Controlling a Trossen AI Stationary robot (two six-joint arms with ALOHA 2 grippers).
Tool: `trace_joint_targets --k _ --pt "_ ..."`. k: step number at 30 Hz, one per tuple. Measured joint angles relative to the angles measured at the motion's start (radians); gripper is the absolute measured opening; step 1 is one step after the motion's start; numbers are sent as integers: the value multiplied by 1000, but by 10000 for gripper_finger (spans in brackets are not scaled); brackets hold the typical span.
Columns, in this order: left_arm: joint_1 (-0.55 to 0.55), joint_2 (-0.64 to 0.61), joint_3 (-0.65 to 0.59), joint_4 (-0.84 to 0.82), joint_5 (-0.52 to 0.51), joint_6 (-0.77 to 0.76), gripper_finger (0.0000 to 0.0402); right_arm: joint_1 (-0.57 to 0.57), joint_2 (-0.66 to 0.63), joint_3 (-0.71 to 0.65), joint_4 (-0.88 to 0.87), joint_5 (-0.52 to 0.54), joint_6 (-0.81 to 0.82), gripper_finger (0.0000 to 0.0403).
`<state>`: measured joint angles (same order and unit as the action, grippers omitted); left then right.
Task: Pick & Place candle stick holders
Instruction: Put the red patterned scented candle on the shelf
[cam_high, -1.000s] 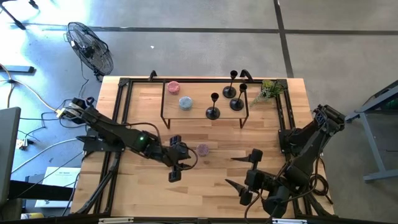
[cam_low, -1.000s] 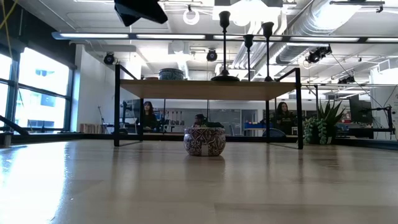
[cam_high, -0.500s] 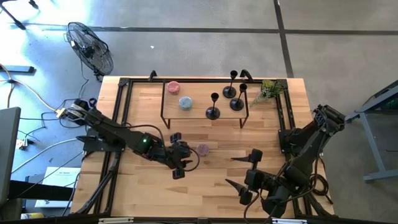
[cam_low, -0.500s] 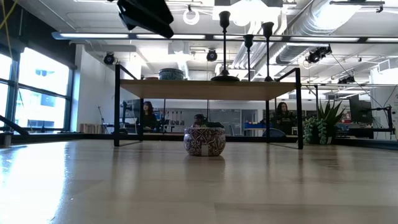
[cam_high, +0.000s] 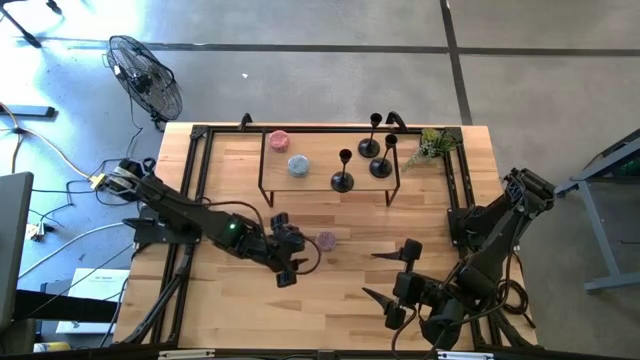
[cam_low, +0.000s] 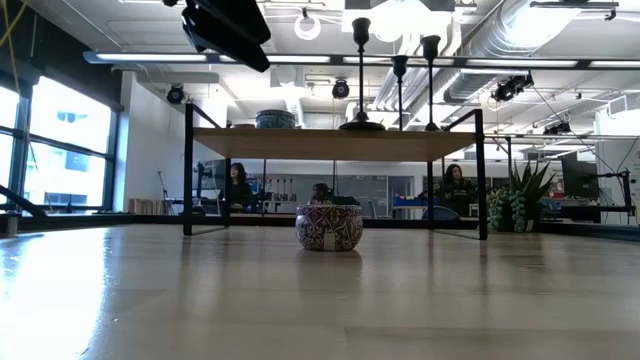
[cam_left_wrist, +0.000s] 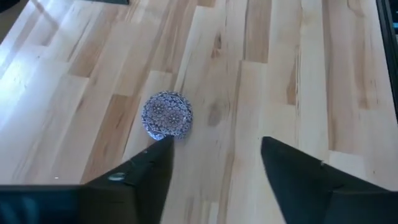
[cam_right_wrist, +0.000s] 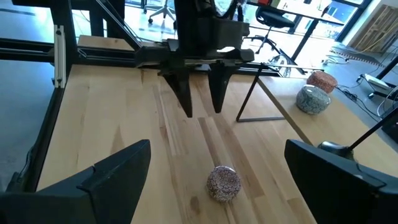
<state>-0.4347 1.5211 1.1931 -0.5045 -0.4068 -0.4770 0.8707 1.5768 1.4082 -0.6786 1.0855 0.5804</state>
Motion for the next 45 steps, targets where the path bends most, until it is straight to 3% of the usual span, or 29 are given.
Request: trace_joint_targets --k 6,13,21,24,27,30,37,40,45 --pt "-34 0 0 5 -83 0 327 0 0 0 0 4 0 365" --pt "-30 0 0 82 62 -3 385 0 0 0 0 4 7 365" --pt "-8 0 1 138 192 -102 390 0 0 0 1 4 6 365" --pt "32 0 39 39 260 -119 390 10 0 0 2 15 6 365" --pt "77 22 113 -113 235 -129 390 31 0 0 2 66 4 365" --pt "109 55 201 -240 192 -60 390 58 0 0 2 148 4 365" --pt "155 155 354 -254 196 233 390 128 0 0 3 278 5 365" --pt "189 209 415 -247 212 239 390 150 0 0 3 280 7 365" --pt "252 300 470 -252 340 218 390 180 0 0 2 276 24 365"
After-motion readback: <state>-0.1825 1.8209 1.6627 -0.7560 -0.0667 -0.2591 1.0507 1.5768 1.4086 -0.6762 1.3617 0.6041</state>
